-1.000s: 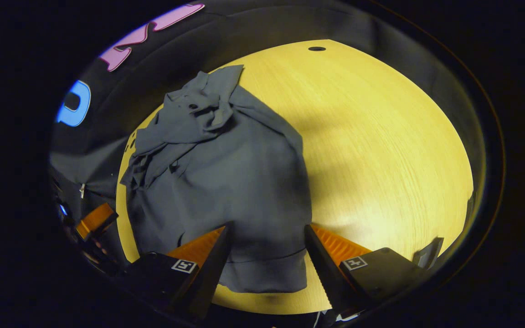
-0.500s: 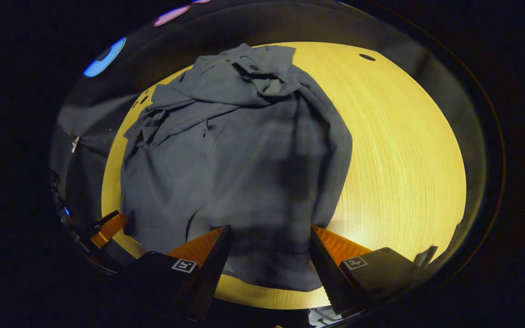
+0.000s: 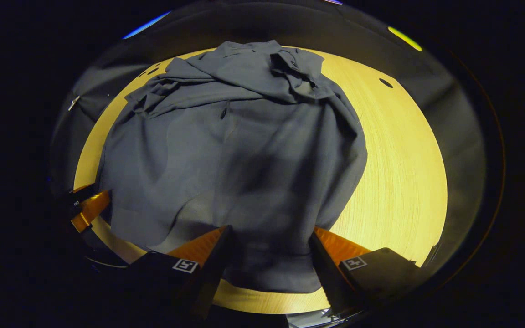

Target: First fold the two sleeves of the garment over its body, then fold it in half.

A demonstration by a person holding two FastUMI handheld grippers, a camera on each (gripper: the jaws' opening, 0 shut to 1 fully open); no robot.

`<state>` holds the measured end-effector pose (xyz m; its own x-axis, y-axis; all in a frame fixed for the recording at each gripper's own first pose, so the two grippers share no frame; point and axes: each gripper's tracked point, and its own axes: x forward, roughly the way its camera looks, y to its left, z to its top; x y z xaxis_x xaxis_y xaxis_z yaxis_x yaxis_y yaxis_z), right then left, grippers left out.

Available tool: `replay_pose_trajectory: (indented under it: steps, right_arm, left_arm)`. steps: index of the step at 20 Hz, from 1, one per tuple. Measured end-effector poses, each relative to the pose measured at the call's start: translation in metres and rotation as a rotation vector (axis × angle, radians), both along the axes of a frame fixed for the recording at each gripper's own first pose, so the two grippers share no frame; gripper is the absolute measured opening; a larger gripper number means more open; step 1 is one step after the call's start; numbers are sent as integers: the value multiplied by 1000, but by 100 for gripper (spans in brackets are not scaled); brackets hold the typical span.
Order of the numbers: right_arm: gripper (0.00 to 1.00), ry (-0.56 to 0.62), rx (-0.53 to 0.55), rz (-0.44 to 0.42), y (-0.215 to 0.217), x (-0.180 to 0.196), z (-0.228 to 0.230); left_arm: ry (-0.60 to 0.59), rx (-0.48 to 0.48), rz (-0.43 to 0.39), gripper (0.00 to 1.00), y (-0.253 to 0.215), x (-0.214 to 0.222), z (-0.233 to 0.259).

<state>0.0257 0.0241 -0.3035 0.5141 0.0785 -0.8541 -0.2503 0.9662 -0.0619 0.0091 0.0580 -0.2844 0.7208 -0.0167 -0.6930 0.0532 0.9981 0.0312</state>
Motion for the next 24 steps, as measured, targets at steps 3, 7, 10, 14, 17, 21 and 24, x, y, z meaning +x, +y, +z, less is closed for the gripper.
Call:
replay_pose_trajectory:
  steps: [3, 7, 10, 14, 17, 21, 24]
  right_arm:
    - [81, -20, 25, 25, 5, 2, 0]
    - [29, -18, 72, 71, 14, 3, 1]
    - [9, 30, 158, 107, 16, 3, 2]
    - [5, 46, 224, 62, 12, 7, 8]
    - [5, 15, 257, 53, 11, 5, 22]
    - [5, -40, 340, 5, 14, 13, 49]
    - [5, -71, 374, 1, 20, 24, 67]
  left_arm:
    - [-5, 0, -38, 75, -15, 5, 1]
    - [24, -24, -58, 47, -26, 6, 2]
    - [33, -28, -87, 14, -34, 9, 3]
    - [59, -55, -95, 6, -34, 12, 10]
    - [36, -140, -49, 5, -35, 16, 31]
    - [7, -203, -25, 6, -40, 23, 54]
    - [-37, -197, -47, 6, -42, 35, 78]
